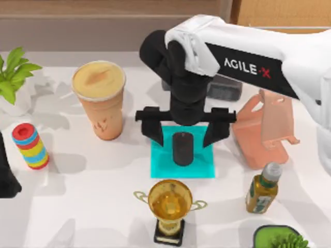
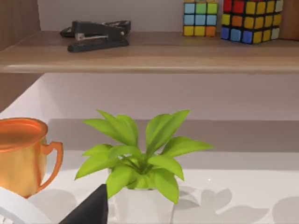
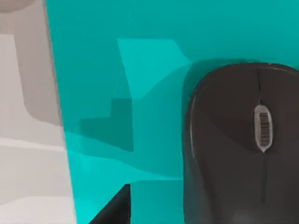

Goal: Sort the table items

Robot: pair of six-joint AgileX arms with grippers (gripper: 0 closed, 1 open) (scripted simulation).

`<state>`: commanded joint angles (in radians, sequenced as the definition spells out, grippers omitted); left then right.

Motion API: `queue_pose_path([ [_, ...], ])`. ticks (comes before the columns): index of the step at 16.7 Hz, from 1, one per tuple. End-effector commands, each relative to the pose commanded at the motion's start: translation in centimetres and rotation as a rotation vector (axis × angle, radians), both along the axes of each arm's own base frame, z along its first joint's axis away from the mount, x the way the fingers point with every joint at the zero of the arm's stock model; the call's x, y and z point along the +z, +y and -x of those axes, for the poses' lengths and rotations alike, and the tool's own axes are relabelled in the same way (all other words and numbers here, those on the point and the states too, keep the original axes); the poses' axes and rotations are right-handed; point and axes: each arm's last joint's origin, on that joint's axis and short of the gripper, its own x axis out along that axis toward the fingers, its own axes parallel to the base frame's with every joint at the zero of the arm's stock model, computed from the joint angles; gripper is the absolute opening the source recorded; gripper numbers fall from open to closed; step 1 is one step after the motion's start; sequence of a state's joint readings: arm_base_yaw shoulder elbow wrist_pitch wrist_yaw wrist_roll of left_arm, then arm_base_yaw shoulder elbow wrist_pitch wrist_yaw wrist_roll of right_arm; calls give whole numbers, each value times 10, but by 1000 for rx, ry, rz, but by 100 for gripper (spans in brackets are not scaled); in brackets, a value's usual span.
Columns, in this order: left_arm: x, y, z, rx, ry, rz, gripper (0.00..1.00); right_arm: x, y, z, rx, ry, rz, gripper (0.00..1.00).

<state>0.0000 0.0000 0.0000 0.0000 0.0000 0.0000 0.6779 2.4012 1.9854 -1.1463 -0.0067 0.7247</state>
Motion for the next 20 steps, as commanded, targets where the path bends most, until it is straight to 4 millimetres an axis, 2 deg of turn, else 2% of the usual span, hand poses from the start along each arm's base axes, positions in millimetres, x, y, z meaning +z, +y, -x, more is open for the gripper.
queue_pose_path([
  [8, 0, 0, 0, 0, 0, 0, 100, 0, -1, -1, -2, 0, 0, 100],
  [10, 0, 0, 0, 0, 0, 0, 100, 9, 3, 6, 43, -20, -3, 100],
  [12, 0, 0, 0, 0, 0, 0, 100, 32, 4, 13, 124, -69, -24, 100],
  [15, 0, 0, 0, 0, 0, 0, 100, 82, -8, 25, 289, -170, -74, 100],
  [17, 0, 0, 0, 0, 0, 0, 100, 115, -30, 34, 397, -235, -94, 100],
  [20, 0, 0, 0, 0, 0, 0, 100, 167, -80, 39, 481, -370, -110, 100],
])
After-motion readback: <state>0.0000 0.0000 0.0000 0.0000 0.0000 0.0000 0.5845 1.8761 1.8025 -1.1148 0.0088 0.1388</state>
